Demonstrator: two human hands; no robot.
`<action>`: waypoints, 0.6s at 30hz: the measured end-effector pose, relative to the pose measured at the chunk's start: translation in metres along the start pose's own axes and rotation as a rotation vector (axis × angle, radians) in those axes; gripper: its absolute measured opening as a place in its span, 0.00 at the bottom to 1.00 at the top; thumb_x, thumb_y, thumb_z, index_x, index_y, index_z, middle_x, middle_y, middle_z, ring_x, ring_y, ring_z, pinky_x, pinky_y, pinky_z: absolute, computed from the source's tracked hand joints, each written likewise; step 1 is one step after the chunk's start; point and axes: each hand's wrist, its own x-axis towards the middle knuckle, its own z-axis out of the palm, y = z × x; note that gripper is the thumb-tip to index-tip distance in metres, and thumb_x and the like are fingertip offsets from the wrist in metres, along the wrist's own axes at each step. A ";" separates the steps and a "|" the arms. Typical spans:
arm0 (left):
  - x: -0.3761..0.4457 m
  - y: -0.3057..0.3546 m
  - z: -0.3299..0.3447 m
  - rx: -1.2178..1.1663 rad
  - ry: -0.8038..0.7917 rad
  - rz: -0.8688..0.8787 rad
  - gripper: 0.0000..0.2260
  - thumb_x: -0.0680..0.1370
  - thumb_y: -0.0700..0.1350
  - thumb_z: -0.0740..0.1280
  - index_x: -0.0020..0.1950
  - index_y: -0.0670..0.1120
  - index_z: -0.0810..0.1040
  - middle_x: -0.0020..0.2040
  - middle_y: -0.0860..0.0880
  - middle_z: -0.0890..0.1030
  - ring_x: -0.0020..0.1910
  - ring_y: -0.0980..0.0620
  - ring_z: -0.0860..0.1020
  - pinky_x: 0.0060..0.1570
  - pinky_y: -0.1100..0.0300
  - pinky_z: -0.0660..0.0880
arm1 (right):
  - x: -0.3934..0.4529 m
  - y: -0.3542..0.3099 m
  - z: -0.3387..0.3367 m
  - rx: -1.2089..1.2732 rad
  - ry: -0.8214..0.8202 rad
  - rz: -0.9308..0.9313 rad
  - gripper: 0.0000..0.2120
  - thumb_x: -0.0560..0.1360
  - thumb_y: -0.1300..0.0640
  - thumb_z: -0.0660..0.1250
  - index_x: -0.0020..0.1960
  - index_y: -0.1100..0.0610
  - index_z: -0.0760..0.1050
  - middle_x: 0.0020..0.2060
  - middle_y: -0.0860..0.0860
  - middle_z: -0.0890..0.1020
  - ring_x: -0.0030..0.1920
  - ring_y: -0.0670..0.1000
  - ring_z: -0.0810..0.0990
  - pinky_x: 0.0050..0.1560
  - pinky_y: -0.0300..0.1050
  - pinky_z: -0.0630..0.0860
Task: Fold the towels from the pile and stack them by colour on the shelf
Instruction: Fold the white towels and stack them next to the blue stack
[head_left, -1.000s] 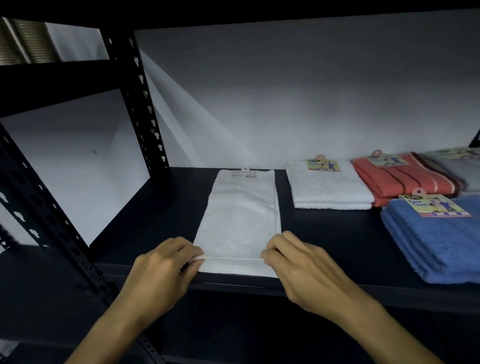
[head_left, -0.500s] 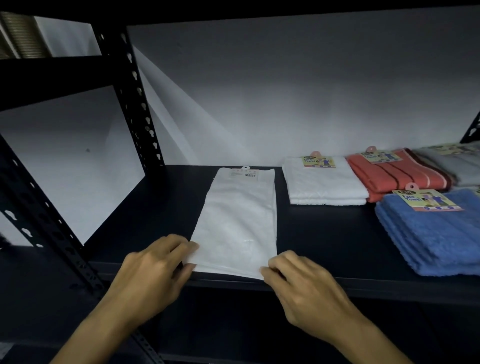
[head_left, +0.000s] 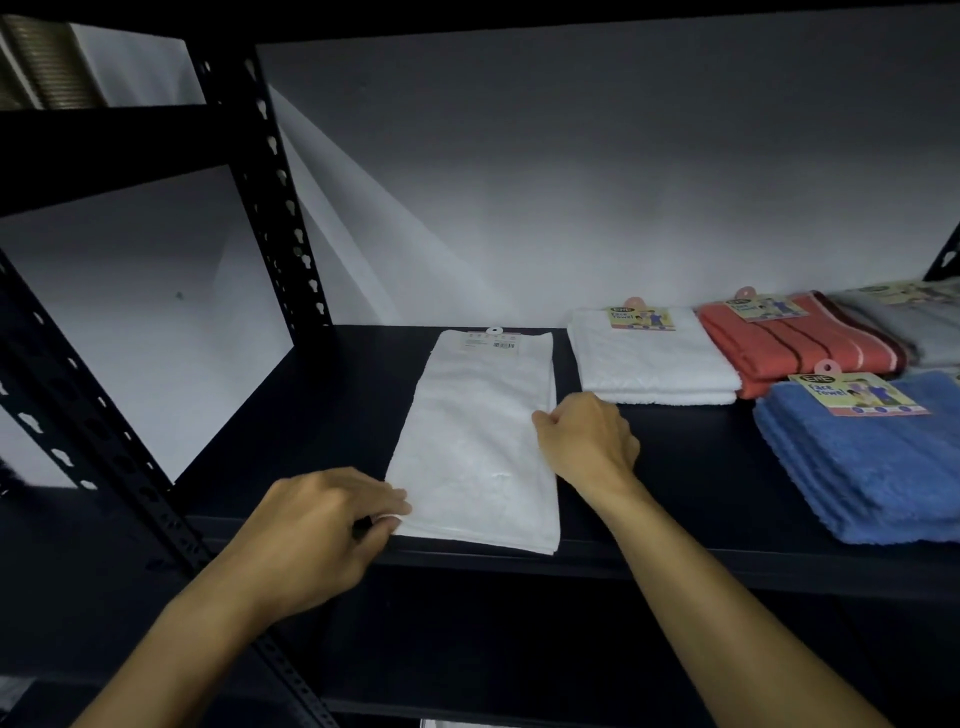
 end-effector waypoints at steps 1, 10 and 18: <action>0.001 0.000 -0.001 0.003 -0.005 -0.007 0.10 0.72 0.47 0.77 0.51 0.58 0.85 0.51 0.65 0.83 0.53 0.68 0.79 0.46 0.63 0.80 | 0.002 -0.003 0.000 0.030 -0.010 0.050 0.11 0.77 0.52 0.62 0.39 0.56 0.73 0.39 0.51 0.80 0.35 0.52 0.75 0.30 0.40 0.65; 0.001 -0.003 0.001 -0.040 -0.015 -0.053 0.10 0.73 0.49 0.75 0.52 0.62 0.84 0.53 0.67 0.82 0.56 0.70 0.76 0.48 0.70 0.75 | 0.007 -0.004 -0.007 0.154 -0.079 0.145 0.07 0.73 0.63 0.58 0.37 0.56 0.68 0.33 0.50 0.73 0.31 0.51 0.71 0.30 0.40 0.65; -0.005 -0.002 0.005 -0.052 0.017 -0.066 0.10 0.73 0.49 0.75 0.53 0.61 0.84 0.53 0.67 0.82 0.56 0.74 0.74 0.49 0.66 0.78 | 0.005 0.000 -0.004 0.134 -0.020 0.127 0.07 0.70 0.66 0.58 0.37 0.55 0.69 0.32 0.49 0.72 0.33 0.53 0.72 0.32 0.41 0.64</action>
